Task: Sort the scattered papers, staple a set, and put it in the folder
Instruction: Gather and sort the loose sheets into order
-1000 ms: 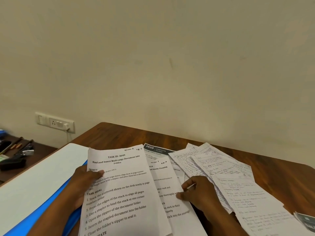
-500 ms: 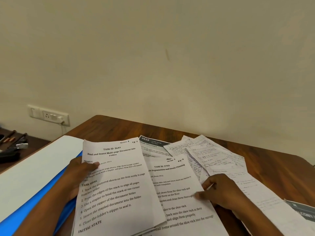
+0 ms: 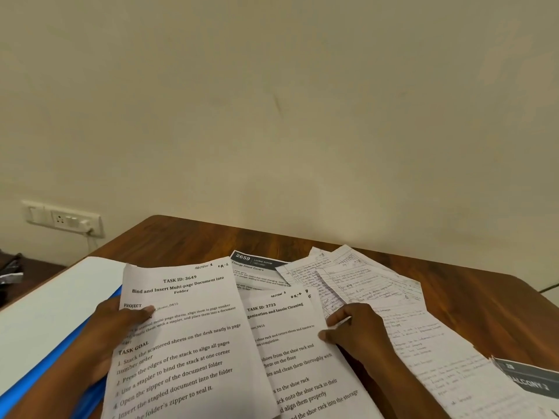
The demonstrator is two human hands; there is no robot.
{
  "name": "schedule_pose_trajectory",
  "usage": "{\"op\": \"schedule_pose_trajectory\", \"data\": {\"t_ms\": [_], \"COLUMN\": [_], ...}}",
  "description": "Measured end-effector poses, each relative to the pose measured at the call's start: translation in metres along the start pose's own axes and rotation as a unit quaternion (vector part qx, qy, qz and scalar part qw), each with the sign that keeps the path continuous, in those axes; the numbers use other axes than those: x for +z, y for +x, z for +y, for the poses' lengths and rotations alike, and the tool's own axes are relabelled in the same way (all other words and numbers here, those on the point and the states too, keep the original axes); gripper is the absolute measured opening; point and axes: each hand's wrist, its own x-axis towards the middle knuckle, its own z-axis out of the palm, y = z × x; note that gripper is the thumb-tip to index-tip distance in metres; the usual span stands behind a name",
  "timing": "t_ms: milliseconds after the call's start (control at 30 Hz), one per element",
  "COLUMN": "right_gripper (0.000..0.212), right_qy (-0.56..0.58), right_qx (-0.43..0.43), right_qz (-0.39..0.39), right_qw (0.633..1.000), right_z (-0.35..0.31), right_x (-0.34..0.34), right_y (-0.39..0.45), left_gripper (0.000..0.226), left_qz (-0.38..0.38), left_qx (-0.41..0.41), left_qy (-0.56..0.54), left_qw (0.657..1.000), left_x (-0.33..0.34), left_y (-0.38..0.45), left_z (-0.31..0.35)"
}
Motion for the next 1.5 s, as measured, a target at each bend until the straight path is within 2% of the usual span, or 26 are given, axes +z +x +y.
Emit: {"op": "schedule_pose_trajectory", "data": {"t_ms": [133, 367, 633, 867, 1067, 1367, 1500], "right_gripper": [0.034, 0.035, 0.032, 0.021, 0.018, 0.010, 0.018], "right_qy": [0.008, 0.051, 0.079, 0.090, 0.084, 0.094, 0.064], "right_qx": [0.003, 0.015, 0.022, 0.025, 0.015, 0.072, 0.085], "right_qz": [-0.007, -0.027, -0.026, -0.033, -0.036, -0.076, -0.087], "right_qw": [1.000, 0.998, 0.996, 0.995, 0.996, 0.990, 0.990], "right_z": [-0.001, 0.003, 0.004, 0.003, 0.001, -0.005, -0.006], "right_x": [0.001, -0.003, -0.005, -0.006, -0.009, -0.020, -0.027], "right_y": [-0.001, 0.001, 0.000, 0.000, -0.004, -0.004, -0.005], "left_gripper": [0.015, 0.004, 0.010, 0.003, 0.020, 0.021, 0.021], "left_qz": [-0.007, -0.008, 0.001, 0.014, 0.001, -0.004, -0.001], "left_qx": [-0.005, -0.002, -0.009, -0.005, -0.010, -0.007, -0.008], "left_qy": [-0.008, -0.003, -0.001, 0.004, -0.010, -0.012, -0.007], "left_qw": [1.000, 1.000, 1.000, 1.000, 1.000, 1.000, 1.000], "left_x": [-0.001, -0.001, -0.002, 0.002, -0.001, -0.003, -0.002], "left_y": [-0.001, -0.001, 0.000, -0.002, -0.001, 0.001, 0.000], "left_z": [0.001, 0.002, 0.002, 0.002, 0.001, -0.001, -0.001]}}
